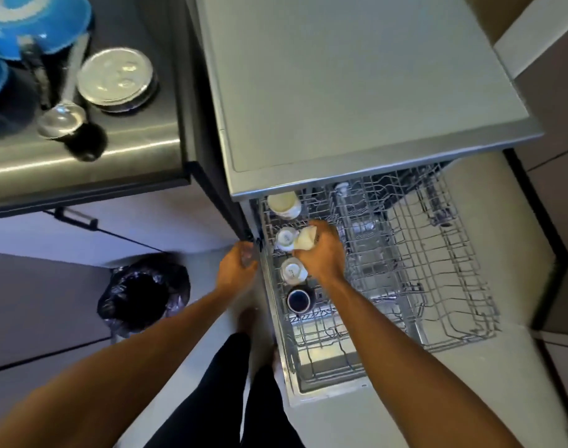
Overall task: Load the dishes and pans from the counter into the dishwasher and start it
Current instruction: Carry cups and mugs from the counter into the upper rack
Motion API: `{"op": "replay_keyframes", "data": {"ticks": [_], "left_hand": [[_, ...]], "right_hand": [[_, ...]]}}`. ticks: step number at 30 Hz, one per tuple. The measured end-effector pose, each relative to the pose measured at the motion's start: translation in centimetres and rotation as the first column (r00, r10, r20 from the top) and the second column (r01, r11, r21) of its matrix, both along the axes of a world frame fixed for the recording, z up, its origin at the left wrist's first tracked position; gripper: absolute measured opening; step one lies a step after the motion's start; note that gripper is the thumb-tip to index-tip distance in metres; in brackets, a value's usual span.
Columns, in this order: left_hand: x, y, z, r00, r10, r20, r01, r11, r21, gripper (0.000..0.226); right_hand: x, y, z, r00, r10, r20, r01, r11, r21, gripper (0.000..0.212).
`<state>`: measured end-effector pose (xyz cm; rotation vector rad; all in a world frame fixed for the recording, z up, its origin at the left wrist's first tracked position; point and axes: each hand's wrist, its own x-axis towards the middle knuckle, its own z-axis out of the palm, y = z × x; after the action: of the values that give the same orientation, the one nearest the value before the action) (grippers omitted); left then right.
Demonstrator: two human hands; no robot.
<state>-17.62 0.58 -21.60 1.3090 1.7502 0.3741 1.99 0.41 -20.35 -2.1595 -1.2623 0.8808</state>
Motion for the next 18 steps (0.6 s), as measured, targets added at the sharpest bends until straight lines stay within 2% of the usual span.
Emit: {"op": "replay_keyframes", "data": {"ticks": [3, 6, 10, 13, 16, 18], "left_hand": [[1.4, 1.8, -1.0, 0.999, 0.043, 0.017, -0.044, 0.999, 0.016, 0.039], [3.2, 4.3, -2.1, 0.982, 0.154, 0.11, -0.151, 0.988, -0.03, 0.044], [5.2, 7.4, -4.2, 0.94, 0.311, 0.142, -0.316, 0.949, 0.015, 0.032], [6.7, 8.9, -5.3, 0.91, 0.388, 0.15, -0.398, 0.916, 0.049, 0.035], [8.0, 9.1, -5.3, 0.903, 0.412, 0.122, -0.422, 0.904, 0.071, 0.052], [8.4, 9.1, -5.8, 0.906, 0.411, 0.102, -0.421, 0.9, 0.11, 0.055]], "right_hand": [[2.2, 1.7, -2.6, 0.998, -0.052, -0.038, 0.051, 0.998, -0.024, 0.07], [4.2, 4.3, -4.5, 0.998, -0.063, -0.028, 0.061, 0.997, -0.048, 0.073], [6.4, 8.0, -6.9, 0.999, -0.036, 0.01, 0.036, 0.999, -0.004, 0.069], [7.3, 10.2, -8.9, 0.998, 0.031, 0.06, -0.032, 0.999, 0.011, 0.073], [7.5, 11.6, -10.2, 0.976, 0.156, 0.153, -0.155, 0.988, -0.019, 0.082], [7.6, 12.3, -10.8, 0.963, 0.203, 0.178, -0.203, 0.979, -0.018, 0.084]]}}
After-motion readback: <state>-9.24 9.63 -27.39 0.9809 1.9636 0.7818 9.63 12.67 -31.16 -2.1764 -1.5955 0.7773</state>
